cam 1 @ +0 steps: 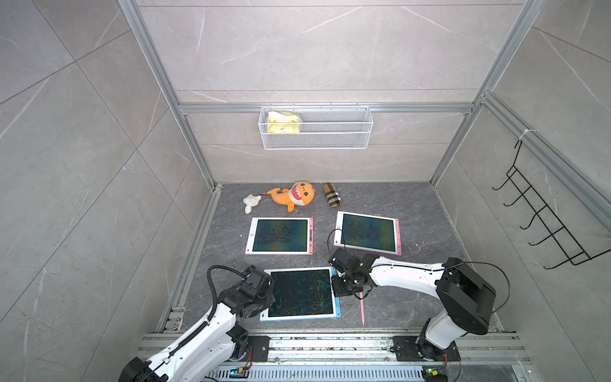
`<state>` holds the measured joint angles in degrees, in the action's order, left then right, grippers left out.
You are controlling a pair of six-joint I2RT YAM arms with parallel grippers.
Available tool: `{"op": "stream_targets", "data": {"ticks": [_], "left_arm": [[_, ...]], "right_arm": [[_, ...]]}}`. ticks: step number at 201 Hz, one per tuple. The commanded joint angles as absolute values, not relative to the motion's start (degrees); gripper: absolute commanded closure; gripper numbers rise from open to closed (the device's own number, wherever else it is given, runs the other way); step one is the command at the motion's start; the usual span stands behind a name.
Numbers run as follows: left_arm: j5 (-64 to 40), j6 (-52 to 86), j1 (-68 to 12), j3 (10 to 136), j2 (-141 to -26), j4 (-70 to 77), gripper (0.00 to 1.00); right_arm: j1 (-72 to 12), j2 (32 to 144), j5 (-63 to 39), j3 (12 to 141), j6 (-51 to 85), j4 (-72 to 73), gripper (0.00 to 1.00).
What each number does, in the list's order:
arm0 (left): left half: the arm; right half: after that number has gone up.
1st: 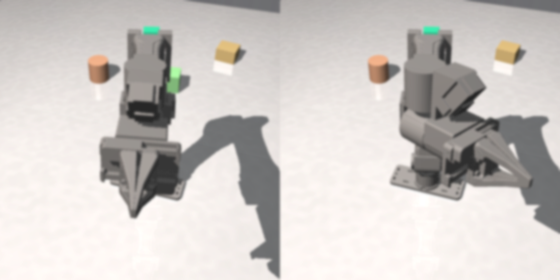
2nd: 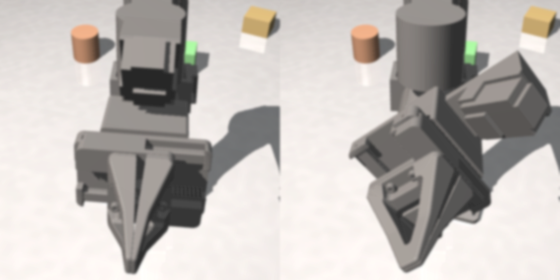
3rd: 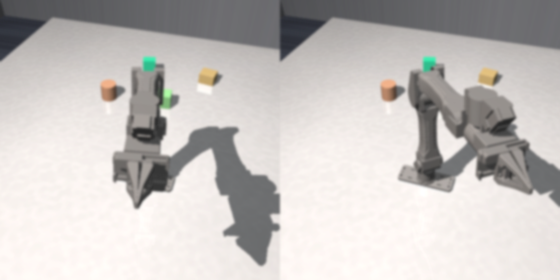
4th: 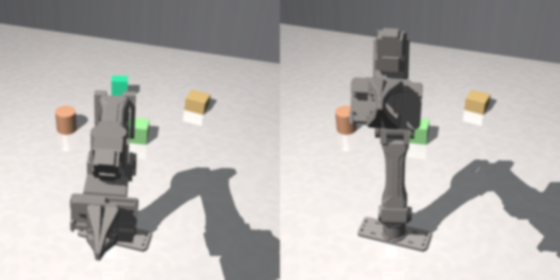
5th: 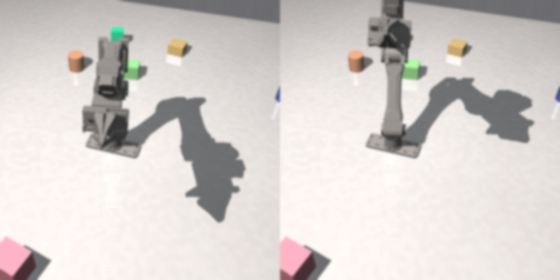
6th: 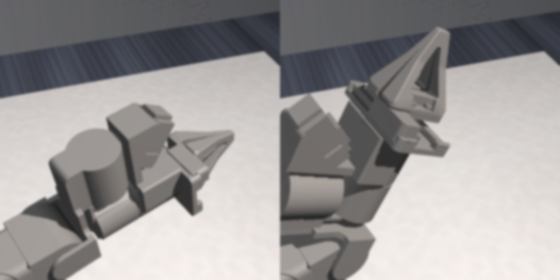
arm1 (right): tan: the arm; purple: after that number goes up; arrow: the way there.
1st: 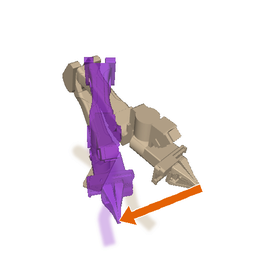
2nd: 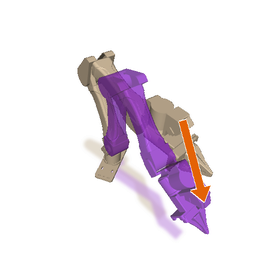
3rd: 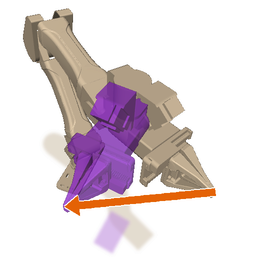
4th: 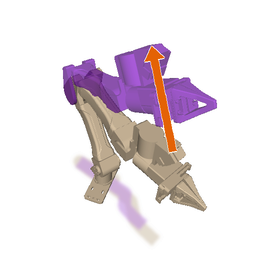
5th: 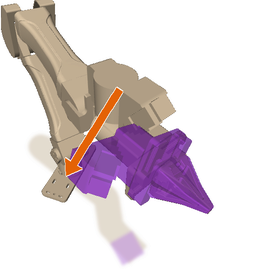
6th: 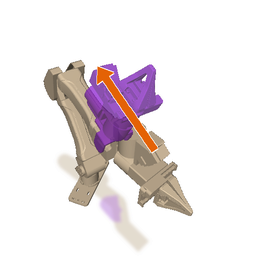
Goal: Place the stylus back onto the writing tablet
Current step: Adjust the stylus on the writing tablet.
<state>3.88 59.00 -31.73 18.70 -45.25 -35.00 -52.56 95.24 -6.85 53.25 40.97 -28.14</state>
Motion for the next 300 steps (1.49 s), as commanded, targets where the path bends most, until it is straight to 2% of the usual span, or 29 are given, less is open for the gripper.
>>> {"op": "stream_targets", "data": {"ticks": [1,65,106,160,192,240,300], "left_arm": [[3.1,59.5,-31.5,17.5,-45.0,-40.4,0.90],[2.9,59.7,-31.5,17.3,-45.0,-40.3,0.90],[2.7,59.8,-31.5,17.2,-44.7,-40.6,0.90],[3.3,59.2,-31.5,18.4,-44.5,-42.1,0.90],[3.8,59.7,-31.5,18.7,-44.7,-42.4,0.90],[4.7,59.2,-31.6,20.1,-45.1,-42.5,0.90],[5.9,57.9,-31.5,22.1,-45.5,-41.6,0.90]], "right_arm": [[-52.9,96.9,-6.0,54.8,42.1,-27.1,0.99],[-53.3,99.7,0.5,54.8,43.3,-31.5,1.00],[-53.4,99.6,2.0,49.5,47.5,-27.7,1.00],[-54.3,108.0,7.0,54.4,46.2,-34.3,1.00],[-54.8,108.5,9.7,56.0,44.6,-37.1,1.00],[-54.8,108.8,8.9,58.1,42.2,-38.2,1.00],[-54.8,101.6,5.3,62.8,38.1,-36.2,0.97]]}}
